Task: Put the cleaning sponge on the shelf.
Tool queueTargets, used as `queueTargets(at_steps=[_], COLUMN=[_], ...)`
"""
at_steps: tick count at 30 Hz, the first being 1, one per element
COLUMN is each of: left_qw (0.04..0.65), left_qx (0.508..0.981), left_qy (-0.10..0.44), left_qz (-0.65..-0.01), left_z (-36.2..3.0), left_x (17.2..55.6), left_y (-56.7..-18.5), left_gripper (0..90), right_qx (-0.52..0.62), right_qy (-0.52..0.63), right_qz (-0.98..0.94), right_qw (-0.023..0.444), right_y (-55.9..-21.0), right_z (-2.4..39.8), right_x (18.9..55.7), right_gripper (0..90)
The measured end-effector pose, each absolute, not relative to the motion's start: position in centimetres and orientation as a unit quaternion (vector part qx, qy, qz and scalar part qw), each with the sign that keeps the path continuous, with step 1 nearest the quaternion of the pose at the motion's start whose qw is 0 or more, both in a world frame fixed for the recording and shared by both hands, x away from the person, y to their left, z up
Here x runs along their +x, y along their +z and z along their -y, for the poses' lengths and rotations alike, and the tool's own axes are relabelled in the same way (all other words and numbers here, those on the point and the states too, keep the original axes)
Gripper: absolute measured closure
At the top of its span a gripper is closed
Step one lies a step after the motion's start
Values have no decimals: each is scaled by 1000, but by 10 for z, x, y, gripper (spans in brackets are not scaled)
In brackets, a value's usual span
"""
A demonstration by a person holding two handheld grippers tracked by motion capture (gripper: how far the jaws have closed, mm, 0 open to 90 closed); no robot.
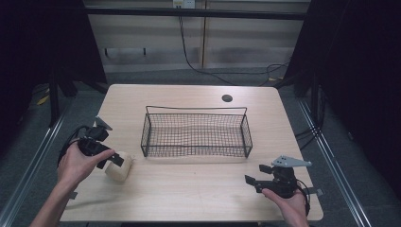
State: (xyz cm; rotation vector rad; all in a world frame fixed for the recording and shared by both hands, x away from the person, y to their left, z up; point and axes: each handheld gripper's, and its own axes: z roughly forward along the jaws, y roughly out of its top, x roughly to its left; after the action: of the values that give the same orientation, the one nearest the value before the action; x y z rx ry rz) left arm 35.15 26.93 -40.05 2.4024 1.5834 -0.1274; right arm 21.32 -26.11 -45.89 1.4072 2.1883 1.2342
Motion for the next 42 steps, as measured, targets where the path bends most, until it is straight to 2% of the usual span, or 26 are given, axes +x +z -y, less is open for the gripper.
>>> queueTargets(at_steps=[5, 10, 16, 18, 20, 32, 42], left_qw=[125, 109, 100, 95, 84, 64, 43], left_qx=[819, 814, 820, 821, 828, 825, 825], left_qy=[-46, -41, -44, -46, -45, -45, -64], left_qz=[-558, -568, -562, -560, -552, -560, -560], left_z=[-268, -266, -260, -258, -256, -250, -246], left_x=[361, 366, 369, 370, 371, 374, 375], left_y=[-403, -408, -415, -417, -419, -433, -448], left_gripper=[196, 234, 214, 159, 209, 179, 204], right_qx=[485, 483, 481, 482, 482, 482, 483], right_qy=[423, 422, 421, 421, 421, 422, 422], right_qz=[-755, -756, -759, -758, -758, -758, -758], right_qw=[129, 126, 124, 125, 125, 122, 123], right_y=[-459, -460, -460, -460, -460, -460, -460], right_z=[261, 260, 260, 260, 260, 260, 260], right_x=[213, 213, 213, 214, 214, 214, 214], right_gripper=[235, 239, 238, 237, 236, 234, 234])
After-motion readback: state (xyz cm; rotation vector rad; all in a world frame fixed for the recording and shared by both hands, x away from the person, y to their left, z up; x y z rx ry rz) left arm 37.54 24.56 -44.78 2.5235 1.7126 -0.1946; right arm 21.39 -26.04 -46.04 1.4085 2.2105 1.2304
